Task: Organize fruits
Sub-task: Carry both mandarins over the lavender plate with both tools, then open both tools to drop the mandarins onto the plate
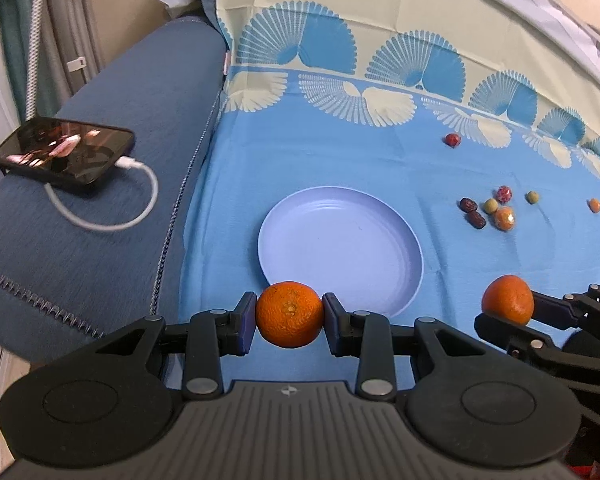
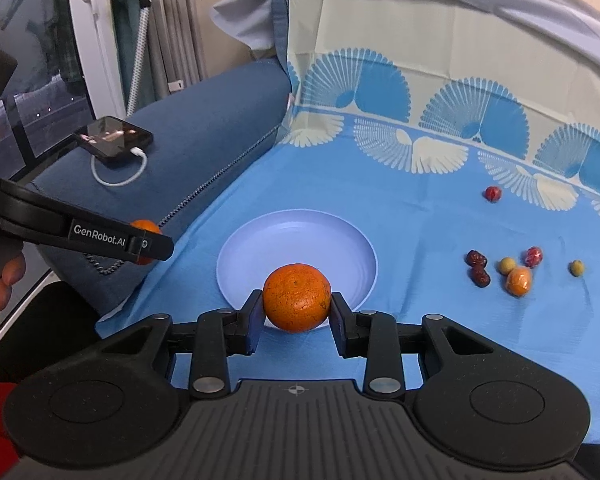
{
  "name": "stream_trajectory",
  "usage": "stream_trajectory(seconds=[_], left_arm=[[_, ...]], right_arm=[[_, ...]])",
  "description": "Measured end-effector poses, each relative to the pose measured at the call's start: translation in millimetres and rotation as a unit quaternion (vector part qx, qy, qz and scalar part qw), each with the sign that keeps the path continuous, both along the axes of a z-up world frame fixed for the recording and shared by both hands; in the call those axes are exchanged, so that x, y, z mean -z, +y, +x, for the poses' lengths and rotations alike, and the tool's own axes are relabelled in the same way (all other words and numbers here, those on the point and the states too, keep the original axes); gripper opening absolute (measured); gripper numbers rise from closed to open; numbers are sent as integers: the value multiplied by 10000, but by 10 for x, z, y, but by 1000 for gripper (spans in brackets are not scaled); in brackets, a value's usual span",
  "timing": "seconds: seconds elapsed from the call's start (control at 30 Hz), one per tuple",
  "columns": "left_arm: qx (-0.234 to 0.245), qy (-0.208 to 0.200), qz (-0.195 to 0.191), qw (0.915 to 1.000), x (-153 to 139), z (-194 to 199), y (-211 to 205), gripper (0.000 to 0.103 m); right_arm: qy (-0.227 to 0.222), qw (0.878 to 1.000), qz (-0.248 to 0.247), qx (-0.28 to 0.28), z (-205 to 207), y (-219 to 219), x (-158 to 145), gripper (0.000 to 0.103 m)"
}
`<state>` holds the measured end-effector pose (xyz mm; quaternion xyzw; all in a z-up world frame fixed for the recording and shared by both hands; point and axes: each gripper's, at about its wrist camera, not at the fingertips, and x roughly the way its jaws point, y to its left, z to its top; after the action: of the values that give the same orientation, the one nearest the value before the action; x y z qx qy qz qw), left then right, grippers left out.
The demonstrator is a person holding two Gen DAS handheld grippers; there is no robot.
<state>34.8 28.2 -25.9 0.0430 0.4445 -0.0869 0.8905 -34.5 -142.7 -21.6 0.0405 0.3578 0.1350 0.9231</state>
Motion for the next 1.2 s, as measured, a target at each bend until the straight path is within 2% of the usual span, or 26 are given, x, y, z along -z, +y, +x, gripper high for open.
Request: stream_trajectory(seconds=[0.13,0.47,0.73,0.77,0.8,0.83,0.87,0.93,1.07,1.2], left_arm=[[47,308,90,9995,159,280,-97,38],[123,664,361,9971,638,901,-315,39],[138,696,565,9959,908,1226,-410,40],[139,656,569,9961,912,1250,-417,49],[145,617,552,9965,904,1268,-424,62],[132,582,541,9968,883,1282,-428,94],[90,504,515,9974,839,1285,-419,102],[105,268,373,9989,732,1241,-385,103],[131,199,273,9993,562,1073,-294,103],[45,356,264,9990,499,734,-171,103]], right_arm=[[167,9999,-40,-2,248,2,168,36],[648,9977,-202,-46,837,170,675,36],[917,9953,-294,-77,1102,203,969,38],[901,9955,-306,-45,1127,196,976,40],[877,9957,-309,-6,1152,188,973,45],[827,9961,-306,36,1171,181,949,65],[747,9968,-290,74,1175,172,921,82],[557,9979,-299,157,1159,158,826,90],[600,9979,-260,27,1018,121,637,98],[700,9972,-238,-82,659,129,516,99]])
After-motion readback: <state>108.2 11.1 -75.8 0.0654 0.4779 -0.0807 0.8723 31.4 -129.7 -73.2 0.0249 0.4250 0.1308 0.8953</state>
